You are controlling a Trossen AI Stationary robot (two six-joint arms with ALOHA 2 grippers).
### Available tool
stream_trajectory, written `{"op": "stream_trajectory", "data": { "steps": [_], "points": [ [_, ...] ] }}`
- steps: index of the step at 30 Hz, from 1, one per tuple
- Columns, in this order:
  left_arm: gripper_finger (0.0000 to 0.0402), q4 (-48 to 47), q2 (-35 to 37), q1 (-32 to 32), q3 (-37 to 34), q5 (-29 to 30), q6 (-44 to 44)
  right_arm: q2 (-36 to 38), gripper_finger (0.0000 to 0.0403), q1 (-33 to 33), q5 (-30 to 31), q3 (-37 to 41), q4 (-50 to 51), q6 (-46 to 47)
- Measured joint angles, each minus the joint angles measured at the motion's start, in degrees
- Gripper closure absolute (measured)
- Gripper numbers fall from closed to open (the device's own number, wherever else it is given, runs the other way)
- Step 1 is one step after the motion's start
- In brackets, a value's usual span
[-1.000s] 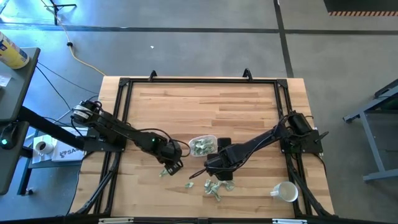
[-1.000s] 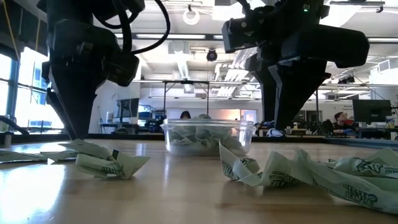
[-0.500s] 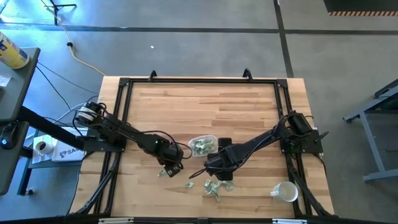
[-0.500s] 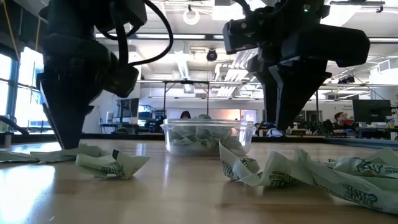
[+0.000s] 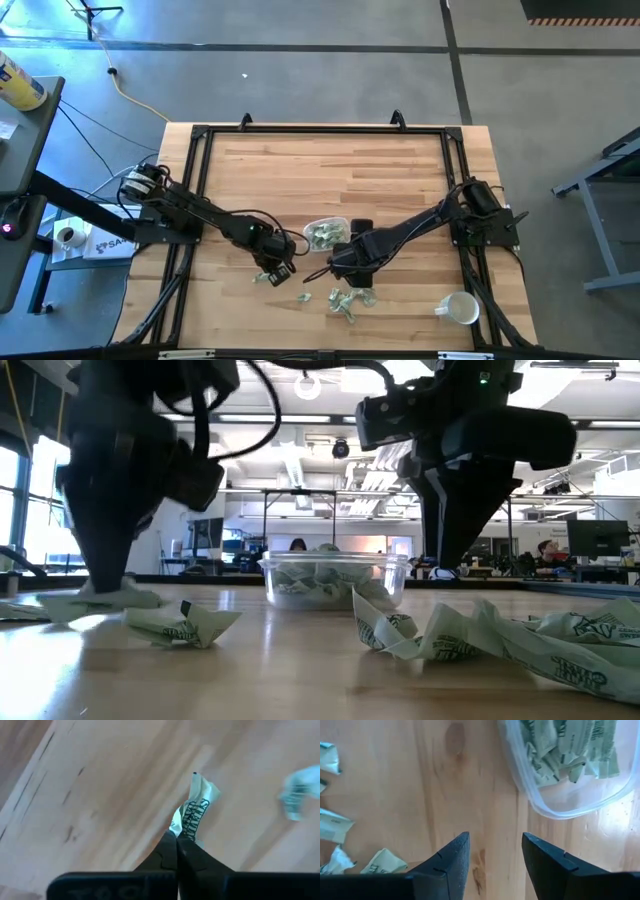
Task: Pick and place Stevia / Truvia into bins
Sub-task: Put the green stevia packet into the transparent bin
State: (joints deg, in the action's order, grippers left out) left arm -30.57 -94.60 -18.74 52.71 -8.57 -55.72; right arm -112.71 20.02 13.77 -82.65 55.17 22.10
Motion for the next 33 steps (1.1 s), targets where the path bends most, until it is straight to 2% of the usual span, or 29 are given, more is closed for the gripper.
{"op": "stream_trajectory", "data": {
  "steps": [5,8,13,17,20,24,28,33],
  "points": [
    [0.0342,-7.78,1.82,0.02,5.17,0.07,0.55,0.0,0.0229,-0.83,-0.32,0.0,0.19,-0.36],
    [0.0335,-10.13,2.61,0.04,7.37,0.63,2.45,0.0,0.0232,-0.93,-0.25,0.0,0.29,-1.57],
    [0.0333,-12.8,2.52,0.04,7.6,4.63,2.92,0.0,0.0235,-0.91,0.09,0.02,0.23,-2.95],
    [0.0312,-12.8,2.88,0.04,7.58,6.45,2.95,0.0,0.0232,-0.91,0.21,0.0,0.19,-3.16],
    [0.0276,-12.17,4.01,-0.02,7.68,6.7,2.95,0.0,0.0231,-0.91,0.23,0.0,-0.16,-4.13],
    [0.0209,-14.42,3.64,-0.02,7.45,9.37,2.95,0.0,0.0234,-0.91,0.22,0.09,-0.33,-4.6],
    [0.0149,-10.96,3.16,0.0,7.54,9.48,4.75,0.0,0.0235,-0.91,-0.21,1.02,-0.38,-4.6],
    [0.0119,-5.75,2.81,-0.02,7.6,9.23,8.97,0.0,0.0236,-0.86,-0.98,3.09,-0.16,-4.33]
  ]
}}
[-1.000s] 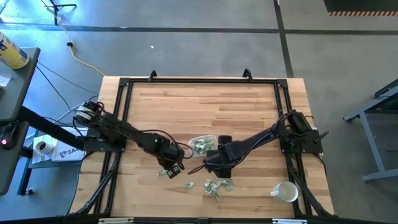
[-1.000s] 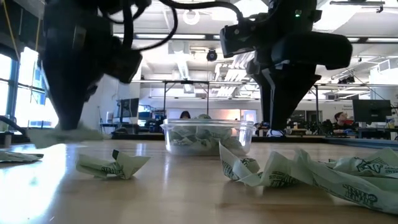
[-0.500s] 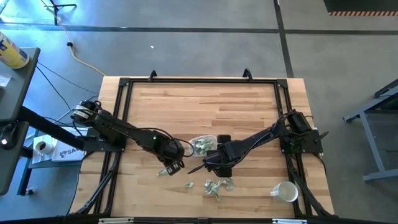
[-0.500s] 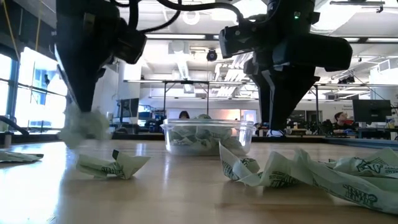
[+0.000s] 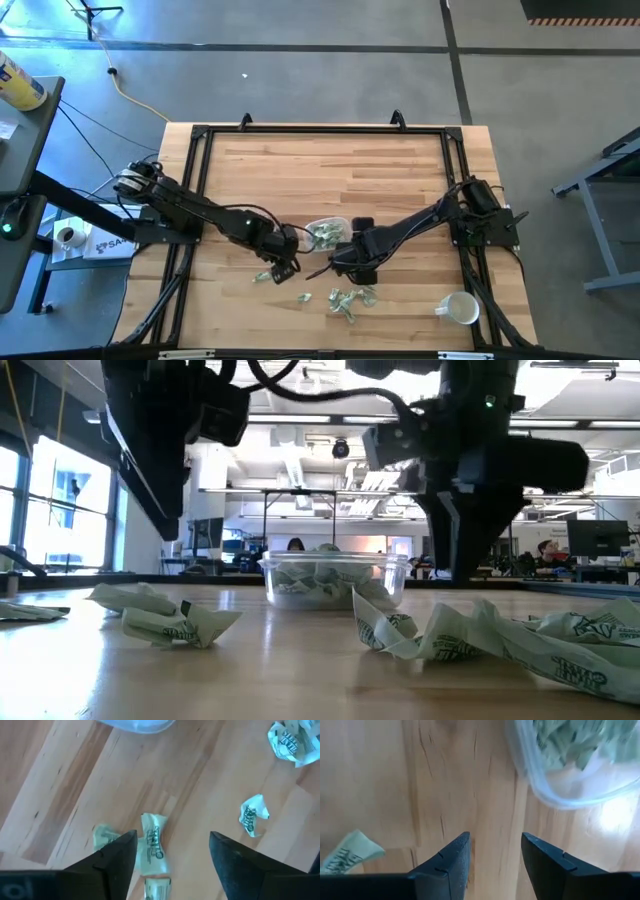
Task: Pick and place Stevia / Truvia into bins
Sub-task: Put the green stevia packet into the transparent bin
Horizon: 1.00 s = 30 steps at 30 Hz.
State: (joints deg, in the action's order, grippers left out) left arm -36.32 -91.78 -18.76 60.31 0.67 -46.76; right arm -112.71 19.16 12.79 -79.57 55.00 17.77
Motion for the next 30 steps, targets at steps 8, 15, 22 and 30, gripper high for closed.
{"op": "stream_trajectory", "data": {
  "steps": [8,15,22,30],
  "points": [
    [0.012,0.02,-4.99,0.0,-0.04,-1.9,3.38,0.0,0.0233,0.4,-1.7,2.8,-2.0,-0.03],
    [0.0116,-0.43,-8.51,0.0,-0.04,-2.81,4.33,0.0,0.0221,0.85,-1.46,2.84,-2.19,0.07],
    [0.017,0.32,-10.83,0.02,0.13,0.36,11.15,0.0,0.0219,0.83,-0.94,2.84,-2.19,1.21],
    [0.0313,-1.27,-11.67,0.09,1.35,2.45,13.38,0.0,0.0229,1.2,-1.13,2.84,-1.16,3.19]
  ]
}}
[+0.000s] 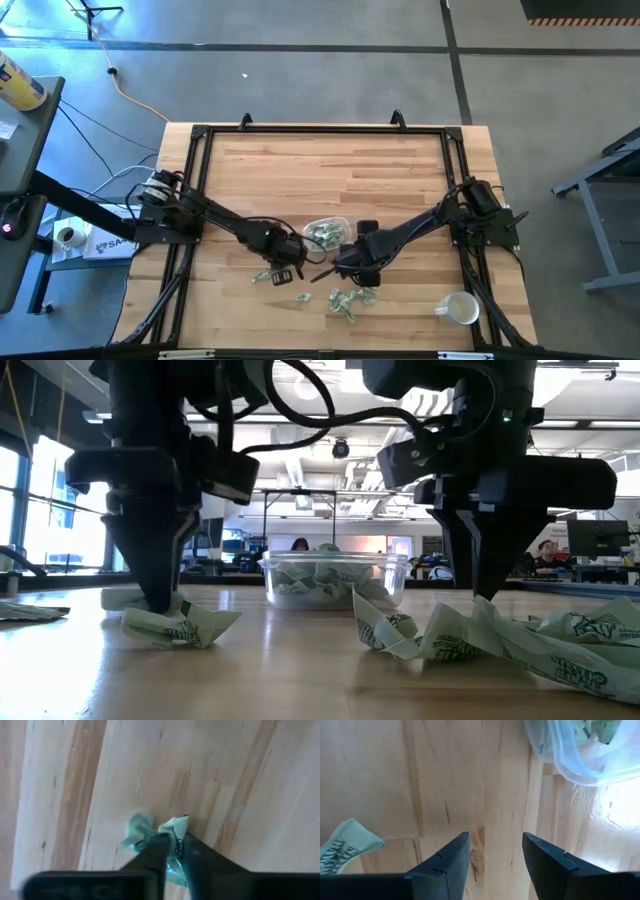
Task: Pick and place Stevia / Truvia into bins
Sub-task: Put the green stevia packet into the transparent bin
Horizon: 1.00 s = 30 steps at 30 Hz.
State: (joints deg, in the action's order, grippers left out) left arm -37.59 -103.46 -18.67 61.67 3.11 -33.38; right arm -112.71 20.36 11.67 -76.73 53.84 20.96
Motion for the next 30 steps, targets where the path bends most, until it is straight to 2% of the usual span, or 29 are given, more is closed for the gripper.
{"op": "stream_trajectory", "data": {
  "steps": [3,4,11,14,17,21,24,30],
  "points": [
    [0.037,-5.05,-0.15,-0.03,2.89,-0.61,-0.03,0.0,0.0233,0.44,0.0,0.0,0.06,0.23],
    [0.0375,-6.05,-0.15,-0.05,4.32,-0.98,-0.04,0.0,0.0235,0.6,0.02,0.0,0.08,0.26],
    [0.0354,-15.78,-0.02,0.38,17.28,-2.51,2.0,1.04,0.0241,1.31,2.15,0.0,0.58,2.22],
    [0.0362,-18.21,0.0,1.65,21.5,-2.53,2.55,3.2,0.0242,1.5,3.27,0.0,1.01,3.24],
    [0.0372,-21.9,0.11,3.58,22.83,-3.58,2.66,6.1,0.024,1.58,6.38,-0.02,2.35,4.98],
    [0.037,-22.99,0.11,5.27,20.62,-6.64,2.33,10.09,0.0242,1.58,8.17,-0.02,4.19,7.56],
    [0.0324,-22.93,0.11,5.27,19.08,-4.84,2.07,12.64,0.0244,1.78,9.34,-0.02,4.38,8.86],
    [0.0163,-23.52,0.11,4.8,18.95,-4.96,-1.43,15.86,0.0238,2.57,12.14,-0.02,5.27,11.16]
  ]
}}
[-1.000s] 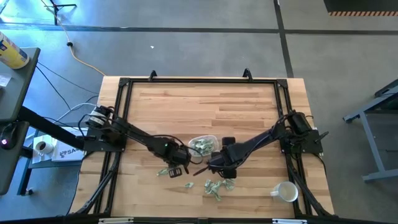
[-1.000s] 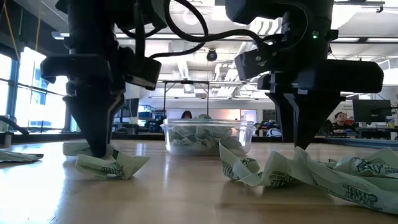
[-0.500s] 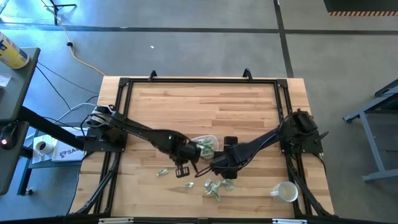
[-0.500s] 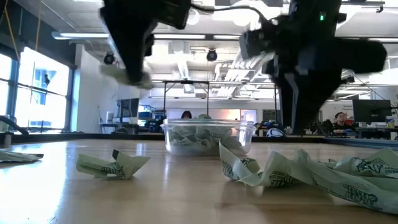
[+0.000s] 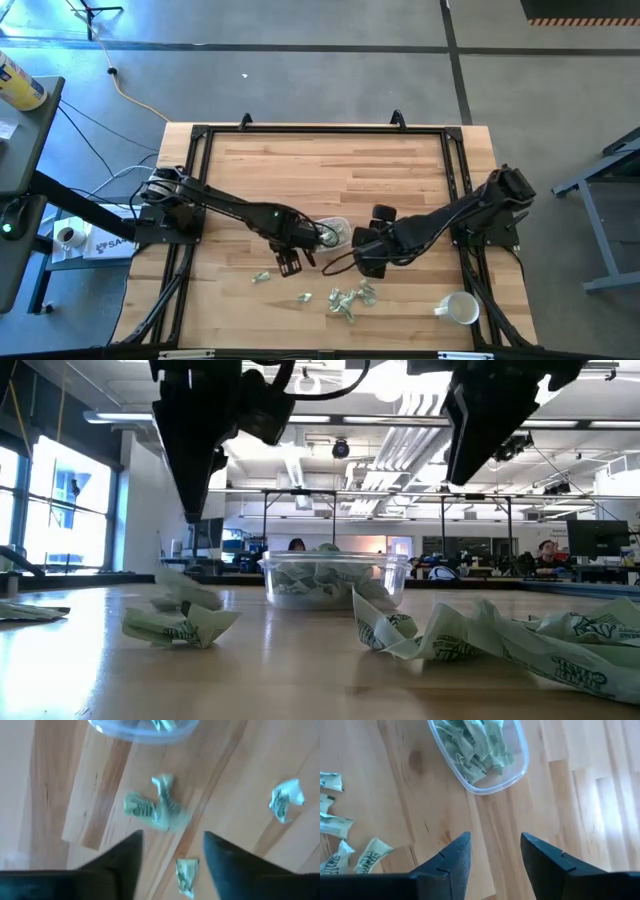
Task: Pick and place Stevia / Truvia into bins
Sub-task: Put the green stevia packet into the transparent bin
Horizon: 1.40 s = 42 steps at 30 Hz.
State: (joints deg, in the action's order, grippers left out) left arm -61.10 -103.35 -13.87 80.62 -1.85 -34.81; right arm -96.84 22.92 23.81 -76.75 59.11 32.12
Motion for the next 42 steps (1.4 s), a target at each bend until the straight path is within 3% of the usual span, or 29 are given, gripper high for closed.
{"op": "stream_trajectory", "data": {
  "steps": [5,10,19,25,31,42],
  "points": [
    [0.0071,-2.41,-0.18,0.03,-0.02,1.11,-0.08,2.61,0.0235,0.3,0.45,0.0,2.53,0.0],
    [0.0058,-1.19,-0.98,2.07,-0.79,3.23,-0.09,5.63,0.0235,0.13,2.78,0.0,5.53,-1.5],
    [0.0122,3.68,-1.4,11.45,-8.08,-1.85,-11.73,7.31,0.0236,-1.53,3.19,0.0,6.67,-3.87],
    [0.0132,12.05,-1.4,9.0,-12.48,-4.65,-15.4,7.31,0.0238,-1.54,2.87,0.0,6.85,-4.22],
    [0.0144,11.64,-1.34,7.05,-13.72,-2.6,-16.93,7.31,0.024,-1.56,3.72,0.0,7.02,-4.27],
    [0.03,17.3,-1.33,7.11,-16.66,-3.08,-15.21,7.31,0.0242,-2.4,4.79,0.0,7.0,-3.1]
  ]
}}
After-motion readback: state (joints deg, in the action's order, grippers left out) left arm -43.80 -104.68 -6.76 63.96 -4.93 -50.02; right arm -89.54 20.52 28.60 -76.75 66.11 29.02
